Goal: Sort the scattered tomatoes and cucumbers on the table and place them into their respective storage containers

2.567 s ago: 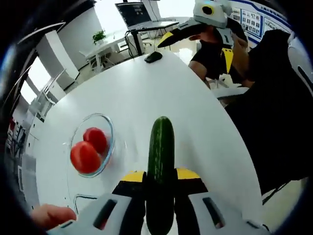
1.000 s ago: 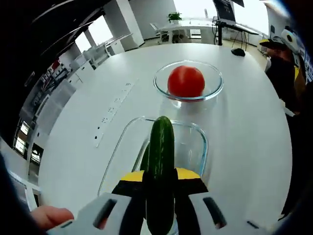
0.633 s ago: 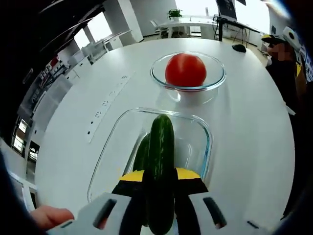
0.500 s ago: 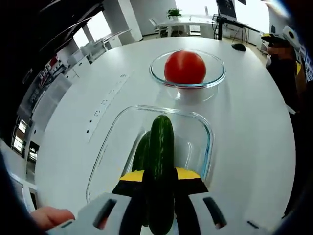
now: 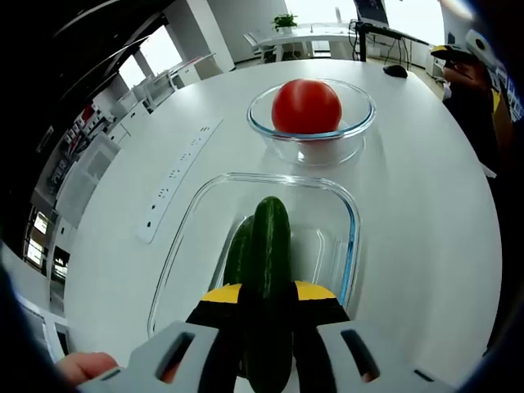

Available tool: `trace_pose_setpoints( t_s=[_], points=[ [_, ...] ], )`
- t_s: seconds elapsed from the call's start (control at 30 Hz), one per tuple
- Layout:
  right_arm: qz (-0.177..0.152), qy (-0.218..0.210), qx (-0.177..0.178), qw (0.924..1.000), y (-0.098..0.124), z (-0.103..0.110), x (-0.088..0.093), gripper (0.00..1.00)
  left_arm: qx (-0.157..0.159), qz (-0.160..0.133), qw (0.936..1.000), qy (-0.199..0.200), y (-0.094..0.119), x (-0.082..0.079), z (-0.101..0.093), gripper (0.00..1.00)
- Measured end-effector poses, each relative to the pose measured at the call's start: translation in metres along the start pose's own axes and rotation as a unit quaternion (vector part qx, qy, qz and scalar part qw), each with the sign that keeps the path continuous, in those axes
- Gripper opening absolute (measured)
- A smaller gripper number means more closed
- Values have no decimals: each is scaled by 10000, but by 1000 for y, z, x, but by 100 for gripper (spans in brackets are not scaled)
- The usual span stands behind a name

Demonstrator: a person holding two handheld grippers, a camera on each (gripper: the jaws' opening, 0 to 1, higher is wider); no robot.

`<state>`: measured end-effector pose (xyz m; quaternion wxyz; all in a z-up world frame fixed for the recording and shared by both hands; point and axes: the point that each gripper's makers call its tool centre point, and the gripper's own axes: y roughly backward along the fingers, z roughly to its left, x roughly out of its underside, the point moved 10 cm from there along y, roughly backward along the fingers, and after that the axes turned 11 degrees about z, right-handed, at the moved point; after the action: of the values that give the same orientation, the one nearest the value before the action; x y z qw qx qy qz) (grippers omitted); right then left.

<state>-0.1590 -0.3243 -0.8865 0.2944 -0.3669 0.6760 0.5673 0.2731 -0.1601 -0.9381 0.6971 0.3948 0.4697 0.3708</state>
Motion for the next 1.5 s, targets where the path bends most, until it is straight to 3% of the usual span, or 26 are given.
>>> trace_pose_setpoints(
  t_s=[0.27, 0.87, 1.13, 1.5],
  points=[
    [13, 2, 17, 10000, 0, -1, 0, 86, -107, 67, 9998, -138, 0, -1, -2, 22],
    [27, 49, 15, 10000, 0, -3, -3, 86, -443, -254, 9986, -162, 19, 0, 7, 42],
    [23, 99, -28, 9999, 2, -4, -8, 86, -416, -657, 9969, 123, 37, -1, 2, 60],
    [59, 40, -150, 9999, -5, -5, -12, 87, -406, -1144, 9926, 91, 70, 2, -37, 87]
  ],
)
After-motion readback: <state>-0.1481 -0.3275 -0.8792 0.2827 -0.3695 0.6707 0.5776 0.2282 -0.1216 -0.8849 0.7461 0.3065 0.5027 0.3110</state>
